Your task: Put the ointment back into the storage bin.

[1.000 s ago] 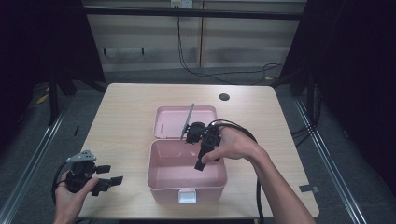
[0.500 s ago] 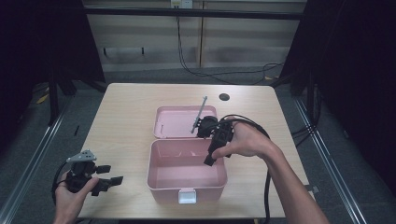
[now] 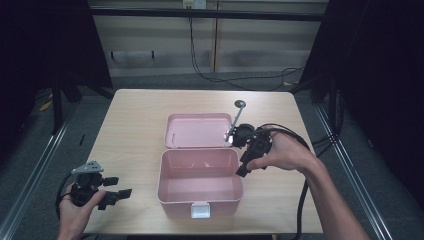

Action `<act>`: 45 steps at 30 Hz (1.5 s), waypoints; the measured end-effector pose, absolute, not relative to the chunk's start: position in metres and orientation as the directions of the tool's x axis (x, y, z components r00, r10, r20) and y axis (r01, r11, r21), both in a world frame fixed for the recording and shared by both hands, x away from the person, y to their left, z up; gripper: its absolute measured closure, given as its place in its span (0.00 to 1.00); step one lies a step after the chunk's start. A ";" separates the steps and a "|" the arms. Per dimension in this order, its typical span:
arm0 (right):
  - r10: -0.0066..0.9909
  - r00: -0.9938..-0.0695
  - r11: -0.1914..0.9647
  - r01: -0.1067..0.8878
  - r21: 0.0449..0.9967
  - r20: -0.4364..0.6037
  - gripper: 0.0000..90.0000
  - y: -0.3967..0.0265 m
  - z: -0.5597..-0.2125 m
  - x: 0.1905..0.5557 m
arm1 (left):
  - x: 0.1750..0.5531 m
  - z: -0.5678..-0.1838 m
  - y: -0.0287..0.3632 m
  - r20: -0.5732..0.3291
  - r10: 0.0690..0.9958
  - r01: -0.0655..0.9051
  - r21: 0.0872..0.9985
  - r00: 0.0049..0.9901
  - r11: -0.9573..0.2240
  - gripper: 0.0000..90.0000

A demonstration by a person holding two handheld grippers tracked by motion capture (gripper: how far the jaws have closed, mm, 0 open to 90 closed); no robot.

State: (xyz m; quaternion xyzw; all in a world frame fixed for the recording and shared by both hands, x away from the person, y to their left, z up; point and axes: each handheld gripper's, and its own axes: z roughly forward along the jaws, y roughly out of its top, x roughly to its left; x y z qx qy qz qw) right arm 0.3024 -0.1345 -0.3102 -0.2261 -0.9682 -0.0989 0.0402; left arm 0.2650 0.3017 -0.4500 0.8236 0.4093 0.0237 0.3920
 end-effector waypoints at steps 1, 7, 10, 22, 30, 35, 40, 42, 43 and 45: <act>0.438 -0.890 0.874 0.454 0.174 0.125 0.57 -0.138 -0.311 0.302 | 0.265 -0.450 0.302 -0.282 0.693 0.655 0.665 0.664 -0.358 0.25; 0.476 -0.870 0.853 0.493 0.174 0.131 0.57 -0.158 -0.319 0.298 | 0.265 -0.450 0.302 -0.281 0.696 0.656 0.665 0.661 -0.356 0.25; 0.495 -0.858 0.843 0.512 0.167 0.136 0.57 -0.166 -0.324 0.297 | 0.265 -0.450 0.302 -0.281 0.696 0.657 0.665 0.661 -0.356 0.25; 0.603 -0.790 0.774 0.613 0.155 0.115 0.59 -0.194 -0.348 0.291 | 0.265 -0.450 0.302 -0.285 0.698 0.659 0.665 0.657 -0.350 0.25; 0.683 -0.721 0.696 0.692 0.192 0.120 0.57 -0.207 -0.367 0.284 | 0.265 -0.451 0.301 -0.284 0.699 0.660 0.665 0.657 -0.350 0.25; 0.702 -0.704 0.679 0.706 0.199 0.102 0.56 -0.213 -0.380 0.278 | 0.265 -0.451 0.302 -0.284 0.699 0.661 0.664 0.656 -0.350 0.25; 0.725 -0.681 0.654 0.727 0.208 0.102 0.55 -0.220 -0.395 0.274 | 0.265 -0.451 0.301 -0.285 0.699 0.661 0.665 0.655 -0.348 0.25; 0.733 -0.672 0.641 0.734 0.222 0.105 0.55 -0.223 -0.400 0.273 | 0.265 -0.451 0.302 -0.283 0.700 0.660 0.664 0.656 -0.351 0.25; 0.736 -0.669 0.637 0.737 0.228 0.105 0.54 -0.225 -0.402 0.273 | 0.265 -0.451 0.302 -0.284 0.699 0.661 0.663 0.656 -0.352 0.25; 0.754 -0.648 0.611 0.753 0.243 0.110 0.54 -0.229 -0.406 0.273 | 0.265 -0.451 0.301 -0.283 0.699 0.661 0.663 0.657 -0.353 0.25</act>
